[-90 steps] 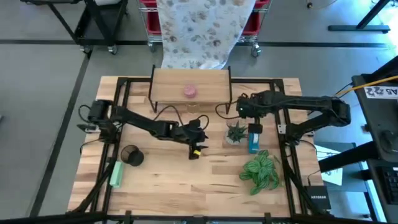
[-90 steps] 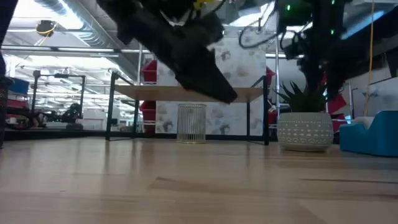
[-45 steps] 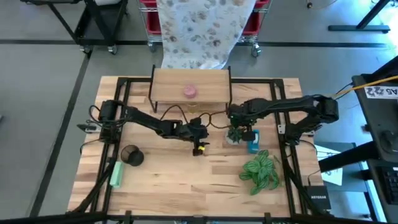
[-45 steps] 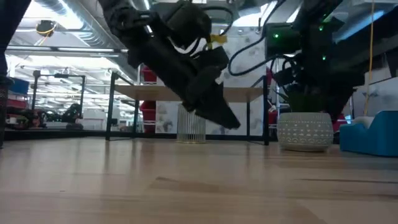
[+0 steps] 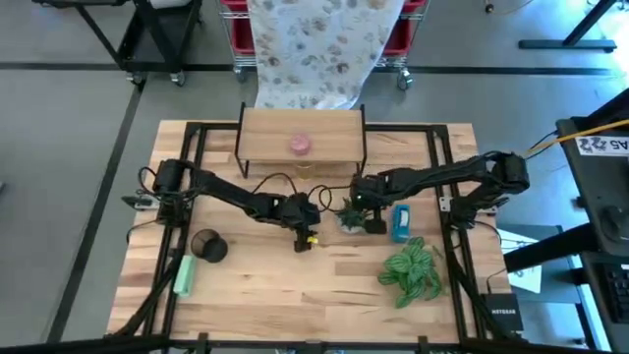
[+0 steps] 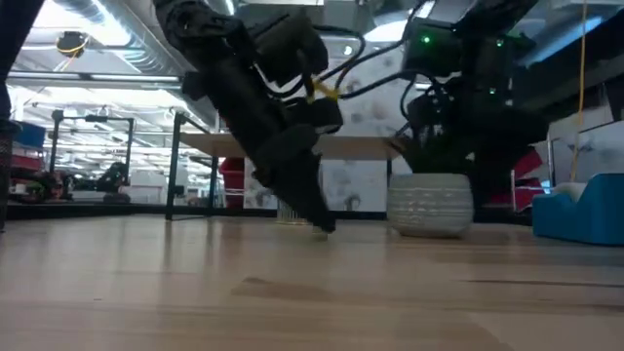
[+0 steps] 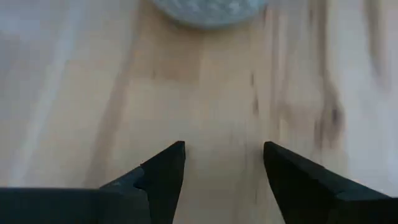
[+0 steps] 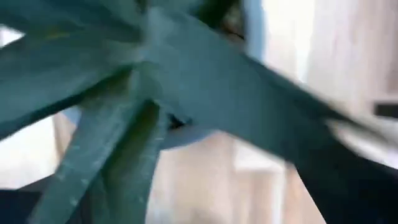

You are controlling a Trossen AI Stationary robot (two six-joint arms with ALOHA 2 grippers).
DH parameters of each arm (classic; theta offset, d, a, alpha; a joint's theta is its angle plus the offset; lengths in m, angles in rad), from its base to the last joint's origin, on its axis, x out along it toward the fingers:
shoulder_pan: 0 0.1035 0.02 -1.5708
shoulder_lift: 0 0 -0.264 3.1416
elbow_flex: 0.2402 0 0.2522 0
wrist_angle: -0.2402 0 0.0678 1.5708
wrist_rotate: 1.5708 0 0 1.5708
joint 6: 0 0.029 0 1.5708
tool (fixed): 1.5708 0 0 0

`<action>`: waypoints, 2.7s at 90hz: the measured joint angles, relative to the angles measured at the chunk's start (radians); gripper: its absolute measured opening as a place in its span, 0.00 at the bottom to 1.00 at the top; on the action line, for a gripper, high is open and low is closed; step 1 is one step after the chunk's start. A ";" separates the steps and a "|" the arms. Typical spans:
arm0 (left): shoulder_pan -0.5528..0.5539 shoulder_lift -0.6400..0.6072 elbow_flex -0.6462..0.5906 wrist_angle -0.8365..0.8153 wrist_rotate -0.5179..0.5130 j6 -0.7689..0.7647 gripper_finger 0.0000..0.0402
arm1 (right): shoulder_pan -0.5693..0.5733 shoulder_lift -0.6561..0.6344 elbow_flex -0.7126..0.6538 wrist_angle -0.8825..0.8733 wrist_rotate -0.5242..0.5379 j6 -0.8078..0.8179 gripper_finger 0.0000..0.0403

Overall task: Stock shelves
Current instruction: Put the top potted plant on the shelf

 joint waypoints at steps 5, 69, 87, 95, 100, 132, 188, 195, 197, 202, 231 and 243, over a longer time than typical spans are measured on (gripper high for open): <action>-0.020 -0.003 0.000 -0.032 -0.040 -0.019 0.50 | 0.021 0.028 0.000 0.043 -0.001 0.026 0.98; -0.117 -0.159 -0.081 -0.225 -0.157 0.025 0.50 | 0.155 0.239 0.103 0.403 0.063 0.120 0.98; -0.117 -0.159 -0.129 -0.106 -0.117 0.031 0.50 | 0.162 0.323 0.178 0.433 0.067 0.119 0.98; -0.117 -0.159 -0.163 -0.043 -0.086 0.036 0.50 | 0.162 0.343 0.198 0.449 0.067 0.120 0.98; -0.117 -0.159 -0.178 -0.010 -0.084 0.040 0.51 | 0.162 0.349 0.203 0.457 0.066 0.120 0.98; -0.104 -0.161 -0.216 0.028 -0.092 0.003 0.64 | 0.162 0.359 0.203 0.488 0.071 0.123 0.98; -0.169 -0.157 -0.223 0.092 -0.282 0.031 0.75 | 0.209 0.358 0.133 0.625 0.164 0.135 0.98; -0.183 -0.157 -0.223 0.091 -0.303 0.015 0.76 | 0.209 0.358 0.133 0.624 0.161 0.134 0.98; -0.187 -0.157 -0.223 0.091 -0.307 0.009 0.76 | 0.209 0.358 0.133 0.624 0.161 0.134 0.98; -0.196 -0.157 -0.223 0.087 -0.309 0.000 0.76 | 0.209 0.358 0.133 0.625 0.152 0.133 0.98; -0.220 -0.238 -0.358 0.254 -0.318 -0.083 0.76 | 0.208 0.358 0.130 0.658 0.113 0.134 0.98; -0.213 -0.247 -0.425 0.399 -0.254 -0.123 0.76 | 0.207 0.359 0.129 0.683 0.099 0.131 0.98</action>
